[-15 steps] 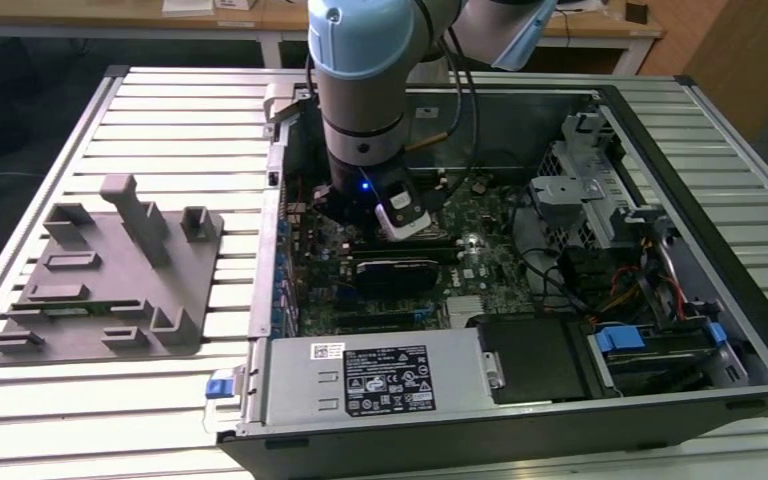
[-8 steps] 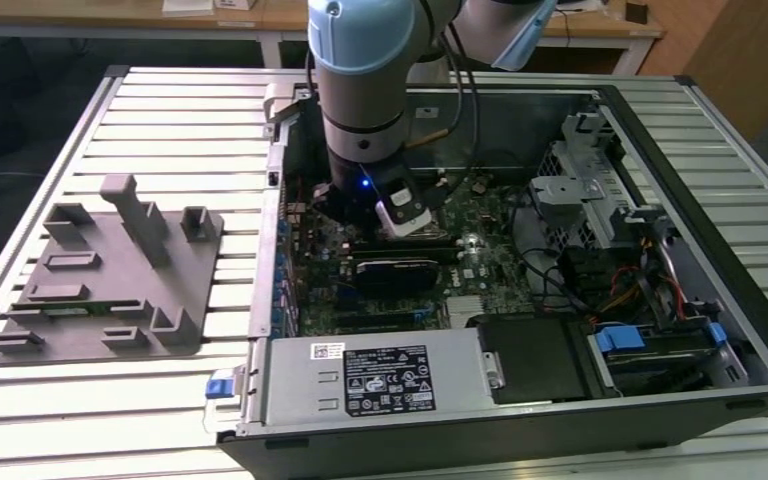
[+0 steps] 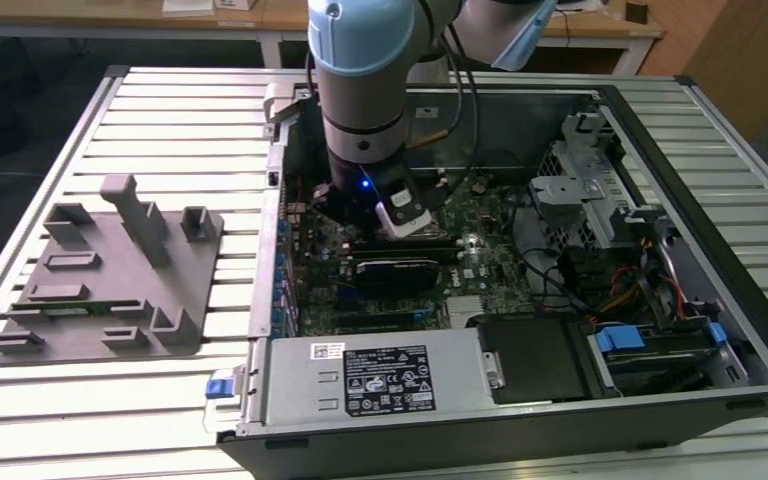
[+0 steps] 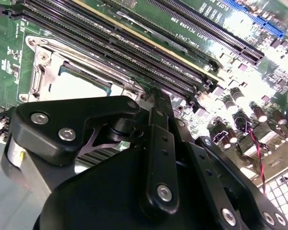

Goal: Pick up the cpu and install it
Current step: 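Install the second cpu locking lever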

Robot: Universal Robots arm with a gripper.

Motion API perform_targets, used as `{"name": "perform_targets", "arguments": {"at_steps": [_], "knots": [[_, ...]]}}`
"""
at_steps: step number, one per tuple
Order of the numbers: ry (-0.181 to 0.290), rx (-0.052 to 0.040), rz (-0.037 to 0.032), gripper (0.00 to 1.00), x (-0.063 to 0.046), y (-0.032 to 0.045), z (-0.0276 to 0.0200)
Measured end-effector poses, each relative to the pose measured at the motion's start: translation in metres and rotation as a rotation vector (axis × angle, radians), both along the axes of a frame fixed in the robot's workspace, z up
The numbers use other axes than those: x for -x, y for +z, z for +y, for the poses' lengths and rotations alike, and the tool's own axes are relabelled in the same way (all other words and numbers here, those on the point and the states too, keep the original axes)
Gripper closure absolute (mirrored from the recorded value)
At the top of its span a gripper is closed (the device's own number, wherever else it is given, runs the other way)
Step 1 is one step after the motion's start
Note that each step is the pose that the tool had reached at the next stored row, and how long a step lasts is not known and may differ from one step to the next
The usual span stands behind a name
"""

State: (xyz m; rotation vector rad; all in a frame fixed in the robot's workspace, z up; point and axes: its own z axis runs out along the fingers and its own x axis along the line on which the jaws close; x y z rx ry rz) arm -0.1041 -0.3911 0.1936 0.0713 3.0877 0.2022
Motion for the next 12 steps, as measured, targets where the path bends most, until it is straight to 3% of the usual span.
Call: {"name": "perform_targets", "arguments": {"at_steps": [7,12], "knots": [[0.000,0.0008,0.0004,0.89,0.0001,-0.0034,-0.0001],[0.000,0.0068,0.0003,0.89,0.0001,-0.0043,-0.0001]]}}
